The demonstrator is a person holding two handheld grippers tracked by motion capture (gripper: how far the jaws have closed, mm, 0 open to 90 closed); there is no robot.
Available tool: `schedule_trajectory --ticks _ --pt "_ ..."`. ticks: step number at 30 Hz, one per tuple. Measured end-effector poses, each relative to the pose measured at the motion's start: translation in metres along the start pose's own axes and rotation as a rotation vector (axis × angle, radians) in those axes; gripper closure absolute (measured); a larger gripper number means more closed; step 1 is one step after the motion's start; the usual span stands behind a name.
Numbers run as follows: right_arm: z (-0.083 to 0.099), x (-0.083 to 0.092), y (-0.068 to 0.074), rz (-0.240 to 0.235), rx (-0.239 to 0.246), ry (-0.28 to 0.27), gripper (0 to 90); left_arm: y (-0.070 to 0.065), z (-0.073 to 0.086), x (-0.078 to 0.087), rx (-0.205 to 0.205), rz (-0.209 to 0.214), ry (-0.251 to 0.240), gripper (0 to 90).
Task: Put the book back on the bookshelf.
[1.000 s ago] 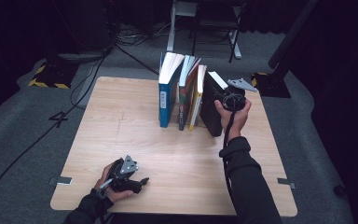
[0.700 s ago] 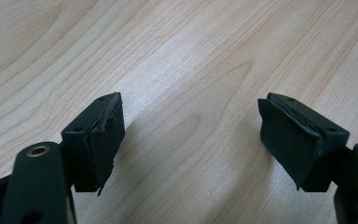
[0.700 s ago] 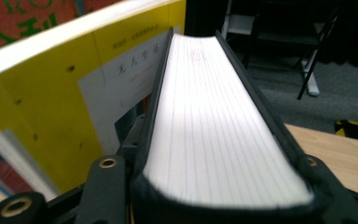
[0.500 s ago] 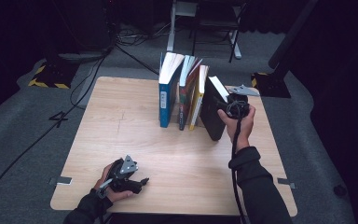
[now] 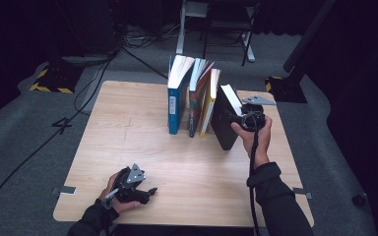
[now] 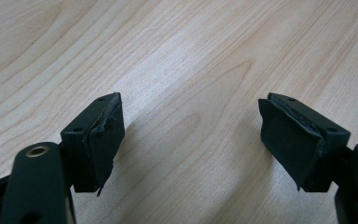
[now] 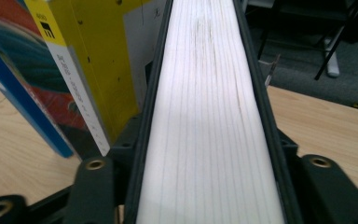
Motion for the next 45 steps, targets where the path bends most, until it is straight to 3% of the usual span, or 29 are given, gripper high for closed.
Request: schedule_trajectory --ticks 5,8,11,15,25,28,45 --pt "-0.001 -0.008 -0.009 -0.024 -0.039 0.021 36.4 0.000 0.000 0.000 0.000 0.000 0.000 22.0" --pt "-0.005 -0.013 -0.011 -0.019 -0.028 0.025 37.2 0.000 0.000 0.000 0.000 0.003 0.001 22.0" --pt "-0.012 -0.014 -0.011 -0.033 -0.040 0.031 44.3 0.000 0.000 0.000 0.000 0.001 0.001 22.0" --pt "-0.017 -0.015 -0.009 0.009 0.009 0.073 49.4 0.000 0.000 0.000 0.000 0.003 0.001 22.0" --pt "-0.032 -0.020 -0.013 0.043 0.014 0.065 52.5 -0.001 0.000 0.000 -0.008 0.010 0.000 22.1" --pt "-0.036 -0.023 -0.016 0.052 -0.009 0.052 52.6 -0.001 0.000 0.000 -0.012 0.012 0.000 22.1" --pt "-0.066 -0.049 -0.028 0.112 -0.038 0.005 52.8 -0.004 0.001 0.001 -0.025 0.028 0.005 22.3"
Point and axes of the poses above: each handheld gripper's, and its own axes: x roughly backward along the jaws, z roughly out of its underside, y roughly to its left, the point moved 7 cm from there along -x, roughly forward along the jaws, and after that the axes turned 9 degrees about x, right-handed, at the moved point
